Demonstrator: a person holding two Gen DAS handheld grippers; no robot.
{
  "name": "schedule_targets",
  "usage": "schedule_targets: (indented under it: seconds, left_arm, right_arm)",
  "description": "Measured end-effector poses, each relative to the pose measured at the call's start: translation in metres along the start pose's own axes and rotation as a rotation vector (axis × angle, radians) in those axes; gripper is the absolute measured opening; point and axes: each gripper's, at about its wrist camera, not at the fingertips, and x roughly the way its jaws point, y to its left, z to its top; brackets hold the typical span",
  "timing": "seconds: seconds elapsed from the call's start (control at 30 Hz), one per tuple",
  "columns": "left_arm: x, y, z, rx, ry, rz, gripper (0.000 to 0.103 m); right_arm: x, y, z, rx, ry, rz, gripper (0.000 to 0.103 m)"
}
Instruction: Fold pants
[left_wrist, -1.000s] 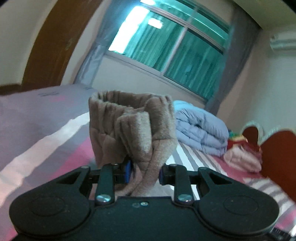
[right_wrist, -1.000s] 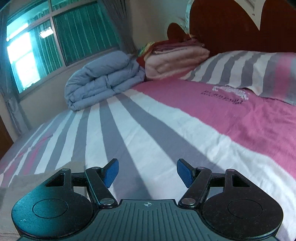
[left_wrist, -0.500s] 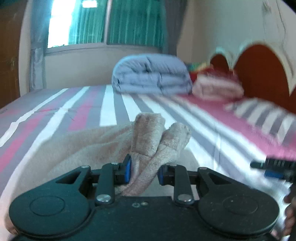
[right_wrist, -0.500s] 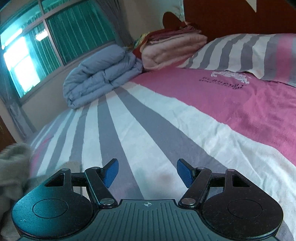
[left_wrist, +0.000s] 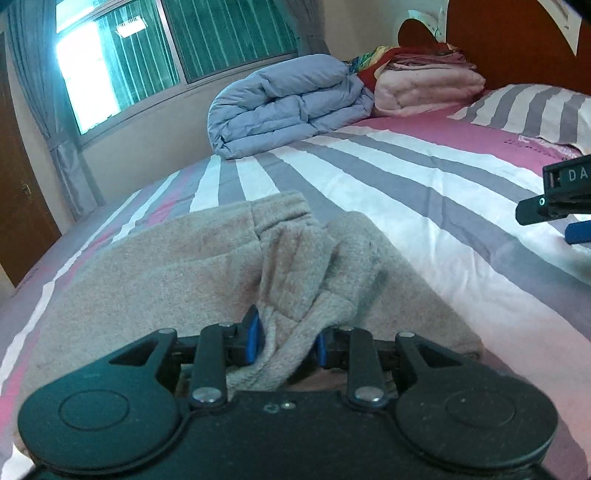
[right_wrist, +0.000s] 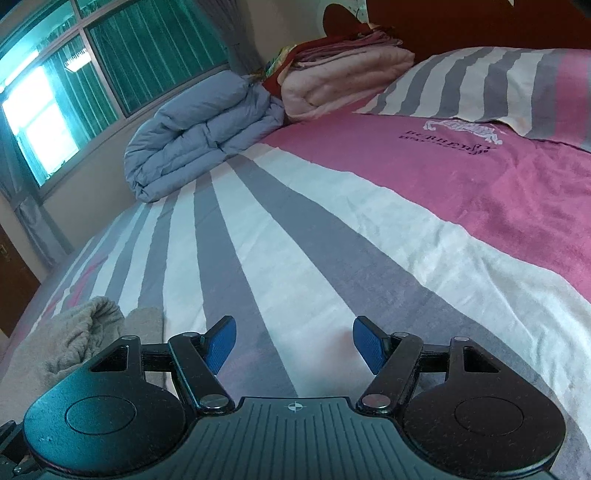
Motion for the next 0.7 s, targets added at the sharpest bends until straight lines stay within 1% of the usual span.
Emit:
schedule_targets:
  seconds: [0.13, 0.2, 0.23, 0.27, 0.4, 0.47, 0.53, 0.6, 0.63, 0.7]
  left_arm:
    - [-0.007, -0.003, -0.006, 0.058, -0.021, -0.019, 0.019]
    - [-0.014, -0.004, -0.012, 0.107, -0.063, -0.029, 0.019]
    - [-0.019, -0.003, -0.016, 0.112, -0.095, -0.031, 0.019]
    - [-0.021, -0.002, -0.019, 0.118, -0.107, -0.039, 0.019]
    - [-0.02, -0.004, -0.03, 0.168, -0.098, -0.091, 0.019]
    - [-0.02, 0.002, -0.028, 0.163, -0.101, -0.128, 0.02]
    - [-0.024, 0.006, -0.028, 0.167, -0.146, -0.145, 0.02]
    - [-0.029, 0.007, -0.029, 0.137, -0.189, -0.155, 0.02]
    - [-0.03, 0.006, -0.029, 0.124, -0.196, -0.161, 0.02]
    - [-0.026, 0.0, -0.032, 0.126, -0.179, -0.185, 0.02]
  right_arm:
    - [-0.002, -0.001, 0.0, 0.005, 0.005, -0.014, 0.07]
    - [-0.004, 0.001, -0.001, -0.002, 0.006, -0.015, 0.07]
    - [-0.005, 0.003, -0.002, -0.011, 0.005, -0.016, 0.07]
    - [-0.006, 0.005, -0.003, -0.019, 0.006, -0.016, 0.07]
    - [-0.009, 0.008, -0.005, -0.03, 0.006, -0.018, 0.07]
    - [-0.01, 0.008, -0.005, -0.019, 0.007, -0.015, 0.07]
    - [-0.013, 0.009, -0.005, -0.018, -0.002, -0.006, 0.07]
    - [-0.018, 0.013, -0.006, -0.026, -0.02, -0.001, 0.07]
    - [-0.019, 0.015, -0.006, -0.028, -0.024, -0.001, 0.07]
    - [-0.022, 0.019, -0.007, -0.03, -0.027, 0.0, 0.07]
